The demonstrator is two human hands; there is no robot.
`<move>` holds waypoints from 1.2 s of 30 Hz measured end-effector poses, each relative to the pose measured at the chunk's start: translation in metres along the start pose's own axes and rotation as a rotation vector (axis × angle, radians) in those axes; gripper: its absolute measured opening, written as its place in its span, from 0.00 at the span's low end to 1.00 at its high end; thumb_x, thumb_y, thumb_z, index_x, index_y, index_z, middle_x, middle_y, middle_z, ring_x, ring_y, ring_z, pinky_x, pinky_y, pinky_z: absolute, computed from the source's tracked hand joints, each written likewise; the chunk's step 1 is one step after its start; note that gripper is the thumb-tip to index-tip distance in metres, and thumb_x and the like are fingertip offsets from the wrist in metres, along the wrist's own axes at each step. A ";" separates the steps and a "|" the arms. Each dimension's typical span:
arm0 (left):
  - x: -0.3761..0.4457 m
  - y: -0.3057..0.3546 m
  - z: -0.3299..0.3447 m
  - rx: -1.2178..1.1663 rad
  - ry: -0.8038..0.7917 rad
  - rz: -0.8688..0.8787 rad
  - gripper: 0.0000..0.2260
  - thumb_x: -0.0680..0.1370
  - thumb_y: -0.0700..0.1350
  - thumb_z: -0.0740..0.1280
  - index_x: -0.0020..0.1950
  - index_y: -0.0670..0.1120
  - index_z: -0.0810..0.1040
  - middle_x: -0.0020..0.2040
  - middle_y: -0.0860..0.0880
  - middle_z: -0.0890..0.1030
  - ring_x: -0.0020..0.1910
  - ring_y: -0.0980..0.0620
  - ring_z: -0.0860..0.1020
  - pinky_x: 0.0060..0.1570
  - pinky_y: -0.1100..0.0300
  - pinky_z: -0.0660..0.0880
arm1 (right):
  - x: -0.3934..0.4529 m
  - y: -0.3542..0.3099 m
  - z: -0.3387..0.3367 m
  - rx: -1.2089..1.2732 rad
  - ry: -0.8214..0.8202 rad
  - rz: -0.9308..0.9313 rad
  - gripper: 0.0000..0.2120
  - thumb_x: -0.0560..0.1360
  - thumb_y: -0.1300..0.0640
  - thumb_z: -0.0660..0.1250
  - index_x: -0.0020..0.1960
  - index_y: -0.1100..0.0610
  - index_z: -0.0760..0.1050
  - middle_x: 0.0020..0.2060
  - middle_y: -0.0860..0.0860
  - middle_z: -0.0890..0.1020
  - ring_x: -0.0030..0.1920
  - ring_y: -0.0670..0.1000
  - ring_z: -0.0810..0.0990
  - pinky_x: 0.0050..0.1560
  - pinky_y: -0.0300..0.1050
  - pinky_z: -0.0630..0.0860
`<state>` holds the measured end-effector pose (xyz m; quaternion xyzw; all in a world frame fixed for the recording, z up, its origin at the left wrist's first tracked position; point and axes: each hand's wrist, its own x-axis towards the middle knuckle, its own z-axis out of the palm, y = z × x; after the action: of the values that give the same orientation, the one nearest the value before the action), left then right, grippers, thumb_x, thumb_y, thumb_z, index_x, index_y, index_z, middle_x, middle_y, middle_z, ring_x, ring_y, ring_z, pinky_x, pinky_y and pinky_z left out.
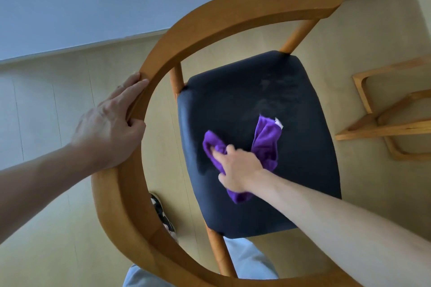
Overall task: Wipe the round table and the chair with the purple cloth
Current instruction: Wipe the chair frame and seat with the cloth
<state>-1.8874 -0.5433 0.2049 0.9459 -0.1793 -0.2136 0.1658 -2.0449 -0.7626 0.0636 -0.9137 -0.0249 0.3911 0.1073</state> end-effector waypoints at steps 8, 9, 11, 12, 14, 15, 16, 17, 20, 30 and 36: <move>0.000 0.005 -0.004 0.000 -0.012 -0.022 0.34 0.73 0.53 0.56 0.80 0.64 0.57 0.79 0.68 0.56 0.71 0.43 0.71 0.59 0.44 0.75 | -0.005 0.123 -0.051 0.134 0.347 0.347 0.30 0.80 0.45 0.60 0.80 0.40 0.55 0.66 0.58 0.68 0.59 0.64 0.77 0.54 0.53 0.76; 0.001 0.005 -0.005 -0.001 -0.013 -0.026 0.34 0.72 0.53 0.55 0.80 0.63 0.57 0.79 0.67 0.56 0.72 0.43 0.71 0.60 0.44 0.75 | -0.003 0.144 -0.059 0.215 0.405 0.476 0.30 0.81 0.45 0.60 0.81 0.41 0.54 0.67 0.58 0.67 0.59 0.64 0.77 0.54 0.53 0.75; 0.001 0.007 -0.005 -0.001 -0.014 -0.033 0.34 0.72 0.53 0.55 0.80 0.63 0.58 0.80 0.67 0.56 0.72 0.43 0.71 0.60 0.43 0.74 | 0.003 0.168 -0.066 0.332 0.417 0.648 0.30 0.82 0.45 0.60 0.81 0.43 0.54 0.69 0.59 0.66 0.61 0.65 0.76 0.55 0.53 0.74; 0.000 0.007 -0.004 0.000 -0.017 -0.034 0.34 0.72 0.54 0.55 0.80 0.63 0.57 0.80 0.66 0.56 0.72 0.43 0.71 0.60 0.43 0.75 | 0.007 0.167 -0.065 0.354 0.392 0.683 0.29 0.82 0.45 0.60 0.81 0.44 0.55 0.70 0.60 0.66 0.62 0.66 0.75 0.56 0.53 0.73; -0.001 0.005 -0.004 0.001 -0.022 -0.037 0.34 0.73 0.54 0.55 0.80 0.63 0.57 0.80 0.66 0.56 0.72 0.43 0.71 0.59 0.43 0.76 | 0.015 0.143 -0.055 0.335 0.351 0.638 0.27 0.81 0.45 0.60 0.78 0.46 0.60 0.69 0.61 0.67 0.61 0.67 0.76 0.55 0.53 0.72; -0.001 0.005 -0.005 0.007 -0.025 -0.035 0.33 0.73 0.54 0.55 0.80 0.63 0.57 0.80 0.66 0.55 0.72 0.42 0.71 0.59 0.43 0.76 | 0.017 0.121 -0.045 0.320 0.326 0.569 0.26 0.80 0.46 0.60 0.76 0.46 0.61 0.68 0.62 0.68 0.61 0.67 0.77 0.56 0.54 0.73; -0.001 0.005 -0.005 0.016 -0.029 -0.024 0.33 0.73 0.54 0.55 0.80 0.63 0.56 0.80 0.66 0.55 0.72 0.42 0.71 0.60 0.42 0.76 | 0.016 0.094 -0.033 0.308 0.280 0.480 0.26 0.79 0.46 0.60 0.75 0.47 0.62 0.66 0.62 0.69 0.60 0.67 0.78 0.56 0.55 0.75; 0.000 0.004 -0.005 0.020 -0.037 -0.006 0.33 0.73 0.54 0.55 0.80 0.64 0.56 0.80 0.66 0.55 0.73 0.43 0.70 0.60 0.42 0.75 | 0.012 0.063 -0.019 0.293 0.215 0.370 0.27 0.78 0.46 0.60 0.76 0.48 0.61 0.65 0.61 0.70 0.60 0.67 0.78 0.56 0.56 0.75; -0.002 0.004 -0.005 0.041 -0.064 -0.013 0.32 0.77 0.50 0.58 0.81 0.62 0.55 0.81 0.63 0.55 0.74 0.42 0.69 0.60 0.41 0.75 | -0.019 -0.020 0.019 0.223 -0.019 0.063 0.32 0.79 0.46 0.59 0.81 0.47 0.54 0.67 0.61 0.69 0.61 0.66 0.77 0.58 0.58 0.75; 0.037 0.079 0.093 0.537 -0.399 0.317 0.46 0.76 0.46 0.67 0.82 0.50 0.36 0.82 0.44 0.35 0.81 0.39 0.41 0.79 0.44 0.50 | -0.003 0.128 -0.047 0.360 0.342 0.590 0.30 0.81 0.44 0.59 0.81 0.43 0.55 0.67 0.59 0.68 0.60 0.65 0.77 0.54 0.54 0.74; 0.083 0.077 0.178 0.529 -0.449 0.143 0.67 0.63 0.62 0.81 0.78 0.59 0.27 0.79 0.45 0.29 0.79 0.32 0.39 0.66 0.29 0.66 | 0.024 0.109 -0.037 0.356 0.302 0.542 0.34 0.79 0.44 0.62 0.81 0.43 0.53 0.69 0.60 0.67 0.62 0.66 0.76 0.59 0.57 0.74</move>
<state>-1.9205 -0.6878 0.0542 0.8705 -0.3264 -0.3502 -0.1141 -2.0057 -0.8720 0.0478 -0.9018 0.3029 0.2639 0.1595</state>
